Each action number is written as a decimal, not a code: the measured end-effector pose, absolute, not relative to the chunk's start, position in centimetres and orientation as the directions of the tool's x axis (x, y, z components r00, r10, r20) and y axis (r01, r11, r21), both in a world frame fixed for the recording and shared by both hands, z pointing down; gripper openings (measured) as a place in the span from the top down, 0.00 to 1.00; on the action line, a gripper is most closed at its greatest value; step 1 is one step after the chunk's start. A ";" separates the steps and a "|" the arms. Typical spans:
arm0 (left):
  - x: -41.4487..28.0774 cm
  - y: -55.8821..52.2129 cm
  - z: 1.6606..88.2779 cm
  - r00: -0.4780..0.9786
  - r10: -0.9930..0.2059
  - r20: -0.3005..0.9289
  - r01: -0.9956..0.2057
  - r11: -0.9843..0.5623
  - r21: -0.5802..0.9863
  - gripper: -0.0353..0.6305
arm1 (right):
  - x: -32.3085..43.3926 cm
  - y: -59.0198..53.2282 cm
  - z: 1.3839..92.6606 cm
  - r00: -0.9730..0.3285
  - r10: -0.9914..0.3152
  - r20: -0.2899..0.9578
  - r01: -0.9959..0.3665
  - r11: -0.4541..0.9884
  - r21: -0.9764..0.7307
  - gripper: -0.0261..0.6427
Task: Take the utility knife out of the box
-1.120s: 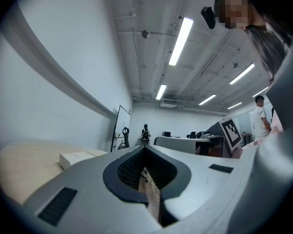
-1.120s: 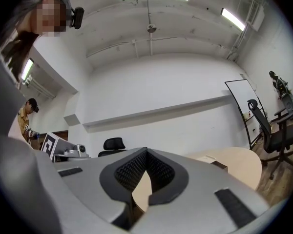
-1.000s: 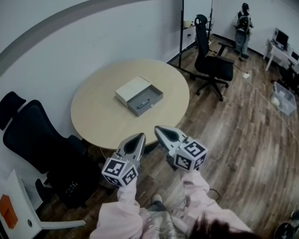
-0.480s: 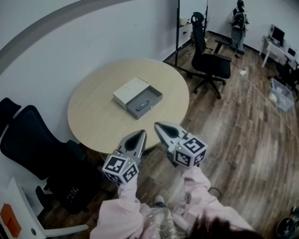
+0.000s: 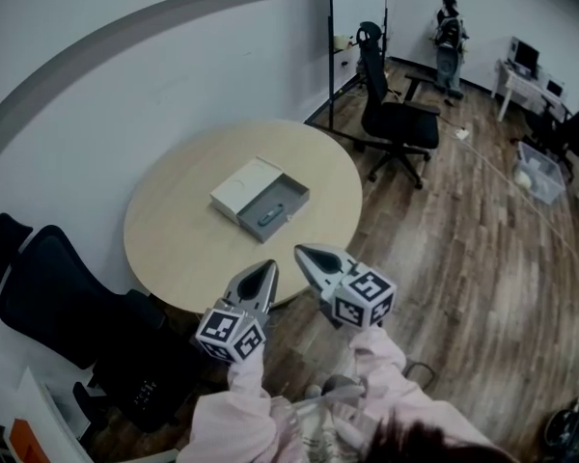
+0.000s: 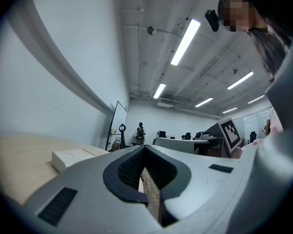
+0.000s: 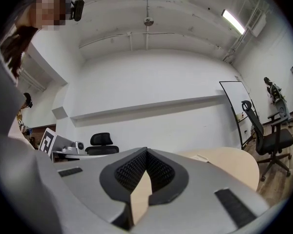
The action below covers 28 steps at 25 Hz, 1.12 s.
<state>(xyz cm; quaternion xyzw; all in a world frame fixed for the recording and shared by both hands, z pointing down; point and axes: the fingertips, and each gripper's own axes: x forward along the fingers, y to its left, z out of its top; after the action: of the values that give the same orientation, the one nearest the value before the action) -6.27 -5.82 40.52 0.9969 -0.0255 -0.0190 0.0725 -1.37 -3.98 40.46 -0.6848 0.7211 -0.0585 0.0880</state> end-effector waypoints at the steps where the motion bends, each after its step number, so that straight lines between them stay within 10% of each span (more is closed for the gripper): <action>1: -6.2 -6.1 40.5 0.998 -0.057 -0.037 -0.051 -0.988 0.148 0.95 | -1.2 -4.1 40.4 -0.044 -0.998 -0.048 -0.978 0.053 -0.201 0.96; 28: 4.0 -15.0 39.8 0.968 -0.235 -0.086 -0.214 -0.955 0.203 0.95 | 10.2 -13.5 40.7 -0.195 -0.981 0.003 -0.967 0.191 -0.166 0.96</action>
<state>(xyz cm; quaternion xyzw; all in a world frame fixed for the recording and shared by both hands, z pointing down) 4.03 -14.99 39.80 0.9873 -0.1138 -0.0545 0.0967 10.22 -13.48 40.70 -0.6325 0.7701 -0.0653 0.0515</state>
